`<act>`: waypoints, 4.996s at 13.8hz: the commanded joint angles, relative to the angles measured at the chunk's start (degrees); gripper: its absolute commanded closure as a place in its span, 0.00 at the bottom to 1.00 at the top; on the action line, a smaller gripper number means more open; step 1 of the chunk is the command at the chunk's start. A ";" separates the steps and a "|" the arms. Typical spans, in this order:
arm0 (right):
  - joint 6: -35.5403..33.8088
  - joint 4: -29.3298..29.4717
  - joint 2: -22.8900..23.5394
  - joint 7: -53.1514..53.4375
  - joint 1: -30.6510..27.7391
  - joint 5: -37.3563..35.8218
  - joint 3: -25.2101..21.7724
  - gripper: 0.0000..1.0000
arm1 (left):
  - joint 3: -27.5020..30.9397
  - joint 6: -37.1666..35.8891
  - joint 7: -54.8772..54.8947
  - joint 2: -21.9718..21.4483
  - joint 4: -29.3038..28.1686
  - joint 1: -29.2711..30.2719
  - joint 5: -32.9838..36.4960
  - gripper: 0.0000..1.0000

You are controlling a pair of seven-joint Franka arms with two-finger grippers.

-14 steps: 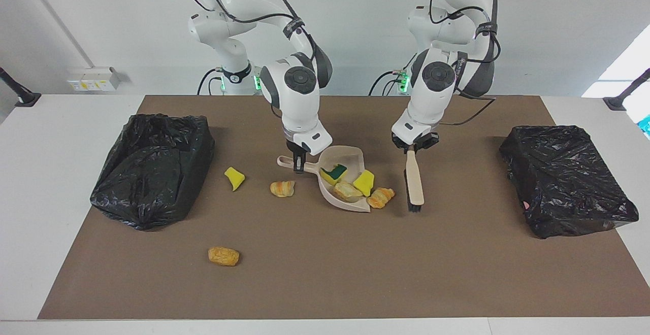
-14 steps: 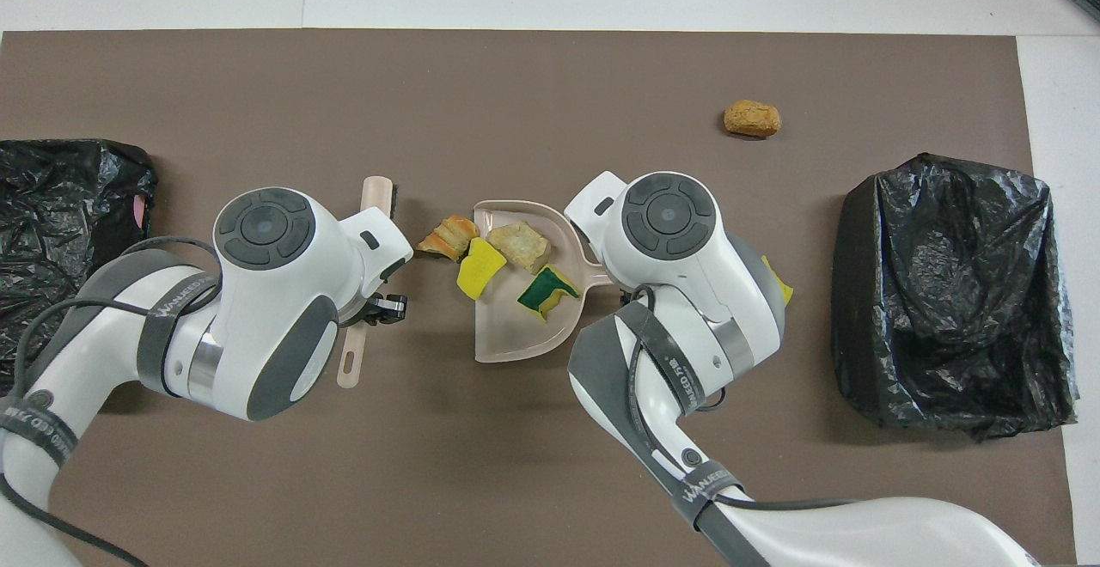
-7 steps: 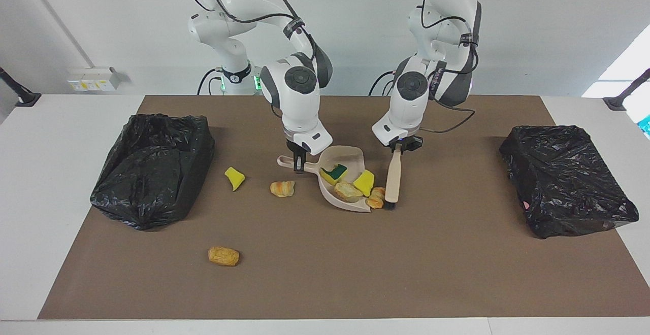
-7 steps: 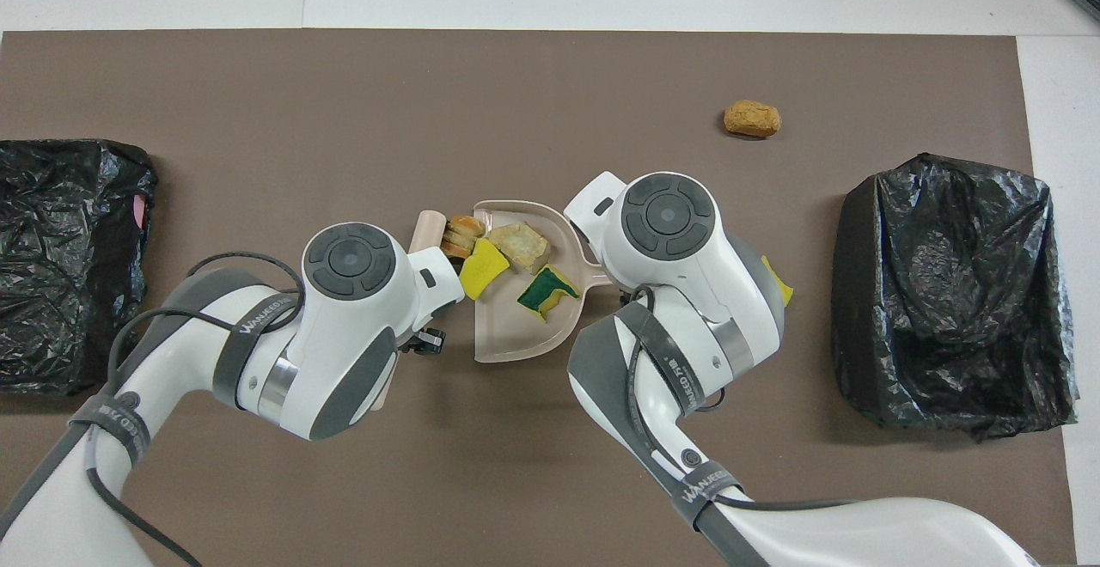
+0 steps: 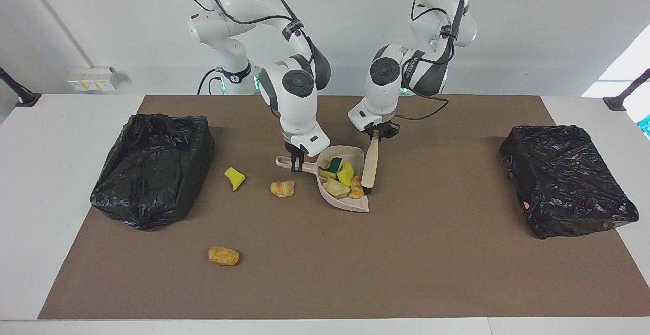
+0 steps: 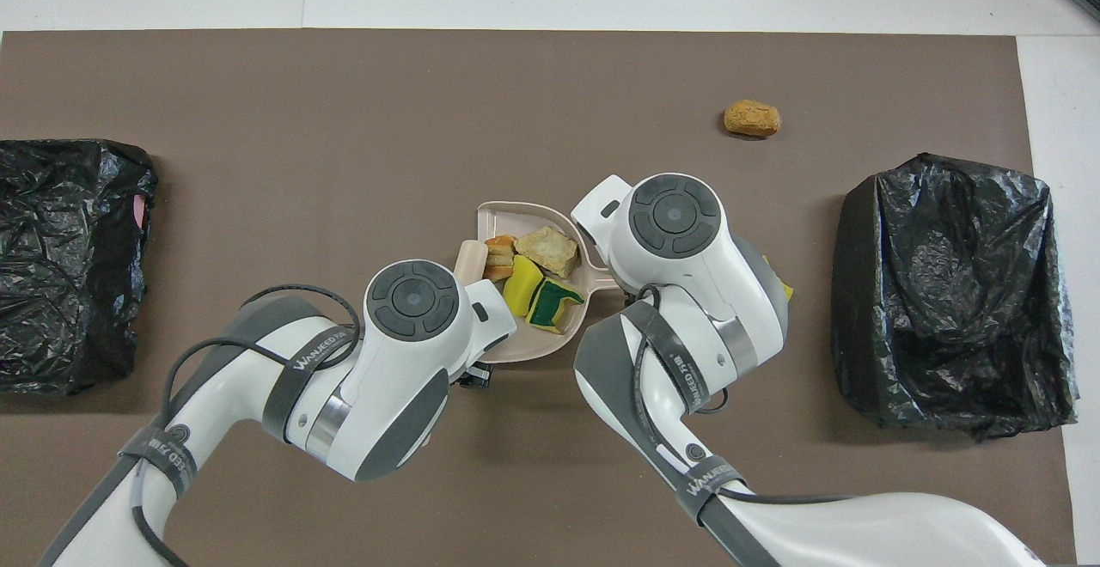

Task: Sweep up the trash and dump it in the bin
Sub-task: 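Sweep the bread and sponges into the dustpan with the left gripper's brush, then carry the loaded dustpan to the nearby black bin with the right gripper, then tilt the dustpan over the bin with the right gripper to dump trash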

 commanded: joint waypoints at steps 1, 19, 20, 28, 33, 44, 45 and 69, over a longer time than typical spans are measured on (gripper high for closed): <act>2.38 -1.98 -0.52 -4.27 -1.93 4.44 0.32 1.00 | 0.68 -3.57 -6.81 -1.46 0.31 0.94 -2.78 1.00; -12.90 7.68 -7.11 -18.96 -15.19 10.71 0.06 1.00 | -0.03 2.31 -23.28 -23.36 -18.57 -7.22 -3.41 1.00; -13.78 7.77 -7.81 -20.80 -16.95 10.53 -0.03 1.00 | -0.03 4.23 -24.68 -22.91 -19.71 -8.01 -3.41 1.00; -21.70 11.20 -9.40 -37.93 -34.79 6.76 -0.74 1.00 | -0.03 13.91 -30.05 -14.73 -20.87 -13.20 -3.50 1.00; -20.38 11.11 -10.10 -49.81 -45.60 2.19 -0.83 1.00 | -0.03 13.83 -28.73 -14.56 -21.13 -13.12 -3.50 1.00; -20.38 10.49 -11.68 -43.68 -49.23 -15.64 -0.56 1.00 | -0.03 16.64 -25.39 -14.21 -21.92 -12.50 -3.59 1.00; -20.64 9.97 -12.03 -42.19 -48.61 -17.66 -0.56 1.00 | -0.03 16.99 -25.39 -13.08 -21.92 -12.50 -3.76 1.00; -31.28 6.19 -17.04 -20.04 -34.39 -46.05 0.14 1.00 | 0.85 3.99 4.10 -14.19 -12.52 22.62 -3.50 0.00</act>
